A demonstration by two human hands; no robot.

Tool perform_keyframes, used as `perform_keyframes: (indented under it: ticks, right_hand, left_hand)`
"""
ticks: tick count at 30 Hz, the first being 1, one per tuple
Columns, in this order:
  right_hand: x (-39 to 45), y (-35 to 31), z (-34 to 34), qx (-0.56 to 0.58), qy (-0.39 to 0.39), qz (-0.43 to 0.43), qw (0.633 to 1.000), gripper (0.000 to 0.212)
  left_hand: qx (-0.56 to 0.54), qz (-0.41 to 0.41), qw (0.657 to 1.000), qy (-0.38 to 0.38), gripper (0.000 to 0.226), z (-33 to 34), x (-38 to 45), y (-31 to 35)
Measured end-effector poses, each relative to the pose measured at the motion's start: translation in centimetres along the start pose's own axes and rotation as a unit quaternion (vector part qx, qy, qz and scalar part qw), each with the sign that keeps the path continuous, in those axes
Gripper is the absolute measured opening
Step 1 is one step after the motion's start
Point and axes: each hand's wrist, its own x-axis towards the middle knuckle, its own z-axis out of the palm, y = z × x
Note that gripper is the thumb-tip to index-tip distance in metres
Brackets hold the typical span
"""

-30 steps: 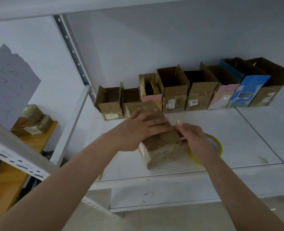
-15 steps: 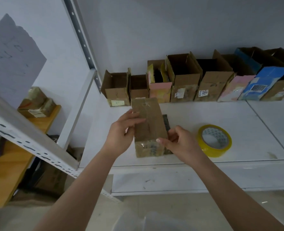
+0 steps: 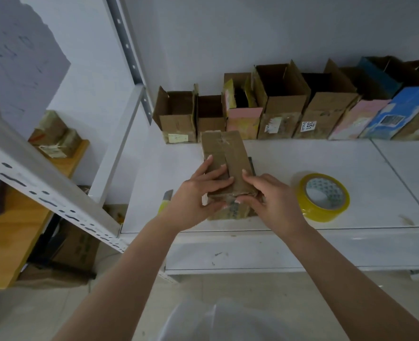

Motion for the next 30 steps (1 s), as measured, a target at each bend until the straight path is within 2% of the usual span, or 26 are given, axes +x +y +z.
perform_keyframes:
  ticks: [3, 6, 7, 9, 13, 16, 19, 24, 28, 30]
  right_hand:
    - [0.1, 0.0, 0.2, -0.003, 0.004, 0.006, 1.0, 0.058]
    - [0.1, 0.1, 0.4, 0.001, 0.01, 0.008, 1.0, 0.058]
    - [0.0, 0.1, 0.4, 0.004, 0.013, 0.012, 1.0, 0.058]
    - [-0.1, 0.1, 0.4, 0.01, 0.018, 0.015, 1.0, 0.059]
    - [-0.2, 0.0, 0.5, 0.011, 0.031, 0.012, 0.999, 0.059]
    - [-0.4, -0.1, 0.4, 0.006, 0.029, 0.02, 0.999, 0.06]
    - [-1.0, -0.1, 0.1, -0.027, 0.022, 0.021, 0.999, 0.058]
    - [-1.4, -0.1, 0.8, -0.013, 0.028, -0.018, 0.999, 0.046]
    - [-1.7, 0.5, 0.3, 0.064, -0.016, 0.011, 0.998, 0.054]
    - [-2.3, 1.4, -0.4, 0.116, -0.041, 0.023, 0.992, 0.048]
  left_hand:
    - [-0.055, -0.014, 0.995, -0.079, 0.063, -2.4, -0.1, -0.8]
    - [-0.006, 0.003, 0.986, -0.169, 0.067, -4.6, 0.2, -1.8]
    - [0.016, 0.017, 0.984, -0.178, 0.067, -4.8, 0.3, -2.0]
    - [0.03, 0.028, 0.989, -0.142, 0.061, -4.4, 0.4, -2.0]
    - [-0.02, 0.027, 0.999, 0.013, 0.043, -1.8, 0.0, -1.3]
    - [-0.05, 0.032, 0.994, 0.089, 0.031, 0.0, -0.5, -1.3]
    - [-0.066, 0.031, 0.992, 0.102, 0.027, 0.7, -0.6, -1.5]
    - [-0.085, 0.022, 0.991, 0.097, 0.027, 0.9, -0.8, -1.9]
    - [-0.104, 0.012, 0.99, 0.091, 0.026, 1.1, -0.9, -2.0]
    - [-0.113, 0.004, 0.99, 0.087, 0.025, 1.0, -0.8, -2.0]
